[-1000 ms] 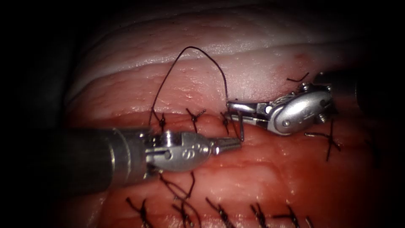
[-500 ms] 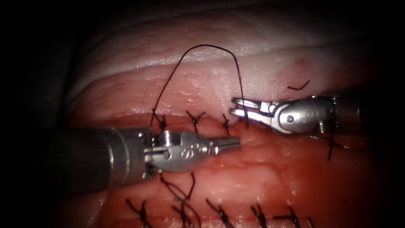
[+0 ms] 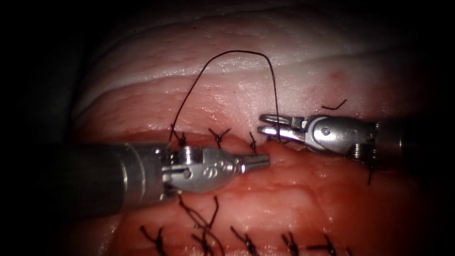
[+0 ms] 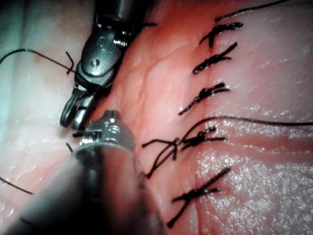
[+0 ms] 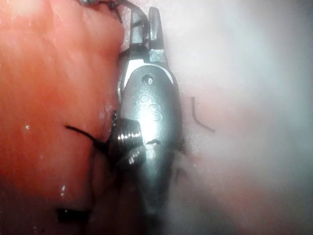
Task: Wound Closure
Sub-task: Drive needle through tissue above incision with right hand
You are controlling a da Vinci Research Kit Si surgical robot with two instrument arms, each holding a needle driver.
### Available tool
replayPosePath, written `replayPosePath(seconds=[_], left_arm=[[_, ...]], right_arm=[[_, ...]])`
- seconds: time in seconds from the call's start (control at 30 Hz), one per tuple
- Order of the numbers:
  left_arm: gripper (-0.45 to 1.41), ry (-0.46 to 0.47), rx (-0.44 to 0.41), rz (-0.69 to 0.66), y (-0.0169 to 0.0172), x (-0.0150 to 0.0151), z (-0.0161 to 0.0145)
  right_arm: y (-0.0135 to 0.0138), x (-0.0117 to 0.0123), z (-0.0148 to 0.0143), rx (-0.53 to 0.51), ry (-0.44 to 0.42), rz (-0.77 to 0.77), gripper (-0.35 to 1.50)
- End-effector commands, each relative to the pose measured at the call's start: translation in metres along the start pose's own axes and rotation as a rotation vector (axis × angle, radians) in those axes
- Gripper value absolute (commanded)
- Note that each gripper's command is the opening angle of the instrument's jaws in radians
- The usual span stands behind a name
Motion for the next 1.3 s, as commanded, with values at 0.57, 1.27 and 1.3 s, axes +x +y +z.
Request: replayPosePath(seconds=[0.57,1.27,1.3], left_arm=[[-0.43,0.002,-0.001,0.001,-0.0001,-0.0002,0.0006],[-0.43,0.003,-0.003,0.002,-0.0001,-0.0003,0.0004],[-0.43,0.003,-0.003,0.002,-0.0001,-0.0003,0.0004]], right_arm=[[-0.0019,-0.0018,0.0016,0.112,-0.048,0.047,-0.35],[-0.0036,-0.0032,0.0021,0.206,-0.086,0.153,-0.35],[-0.0038,-0.0033,0.0022,0.215,-0.087,0.165,-0.35]])
